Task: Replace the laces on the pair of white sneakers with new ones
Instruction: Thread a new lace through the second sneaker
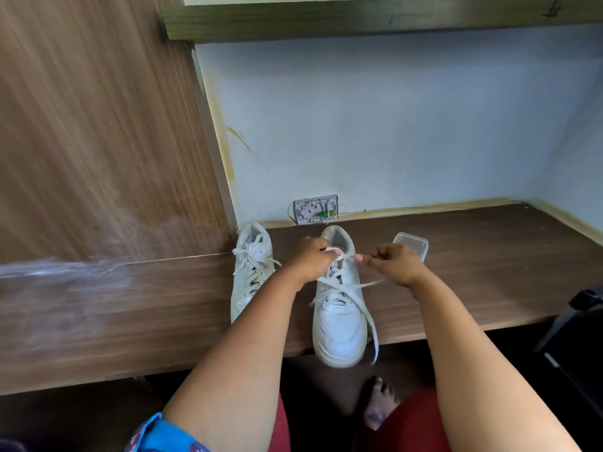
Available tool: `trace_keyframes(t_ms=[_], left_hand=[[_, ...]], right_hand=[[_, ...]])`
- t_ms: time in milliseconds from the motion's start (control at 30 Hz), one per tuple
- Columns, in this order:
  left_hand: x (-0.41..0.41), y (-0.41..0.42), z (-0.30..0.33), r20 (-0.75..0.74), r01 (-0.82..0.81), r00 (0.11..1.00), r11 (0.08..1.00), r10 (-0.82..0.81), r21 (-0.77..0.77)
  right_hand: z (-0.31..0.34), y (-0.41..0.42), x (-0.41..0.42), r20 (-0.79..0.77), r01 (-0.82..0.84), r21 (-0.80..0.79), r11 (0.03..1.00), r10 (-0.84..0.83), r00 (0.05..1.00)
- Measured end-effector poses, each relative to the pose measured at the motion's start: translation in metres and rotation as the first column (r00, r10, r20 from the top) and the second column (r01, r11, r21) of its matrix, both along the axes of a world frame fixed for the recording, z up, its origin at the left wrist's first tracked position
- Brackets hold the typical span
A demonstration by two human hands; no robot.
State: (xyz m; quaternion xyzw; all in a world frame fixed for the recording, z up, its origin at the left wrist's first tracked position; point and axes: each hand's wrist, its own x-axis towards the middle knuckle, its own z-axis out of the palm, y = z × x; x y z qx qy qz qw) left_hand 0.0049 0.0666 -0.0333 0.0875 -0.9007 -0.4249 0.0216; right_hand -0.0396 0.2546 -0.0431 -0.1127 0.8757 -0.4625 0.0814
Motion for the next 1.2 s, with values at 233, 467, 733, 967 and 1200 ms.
trace_keyframes(t_ms=[233, 467, 733, 967, 1200], left_hand=[[0.020, -0.001, 0.017, 0.099, -0.045, 0.995, 0.844, -0.010, 0.535], [0.021, 0.005, 0.013, 0.060, 0.031, 0.995, 0.797, -0.084, 0.603], [0.023, 0.001, 0.007, -0.040, 0.056, 0.998, 0.921, -0.044, 0.386], [0.023, -0.002, 0.004, -0.053, 0.051, 0.998, 0.948, -0.036, 0.315], [0.025, 0.005, 0.003, -0.017, 0.119, 0.993, 0.967, -0.118, 0.225]], right_hand=[[-0.014, 0.019, 0.000, 0.537, 0.562, -0.630, 0.536, -0.222, 0.814], [-0.012, -0.022, 0.018, -0.303, -0.110, -0.158, 0.981, 0.058, 0.951], [-0.003, -0.023, 0.032, -0.321, -0.152, -0.026, 0.988, 0.136, 0.937], [0.025, 0.024, 0.043, 0.600, -0.488, -0.014, 0.873, 0.398, 0.695], [0.017, -0.002, 0.041, -0.045, -0.180, 0.192, 0.965, 0.192, 0.980]])
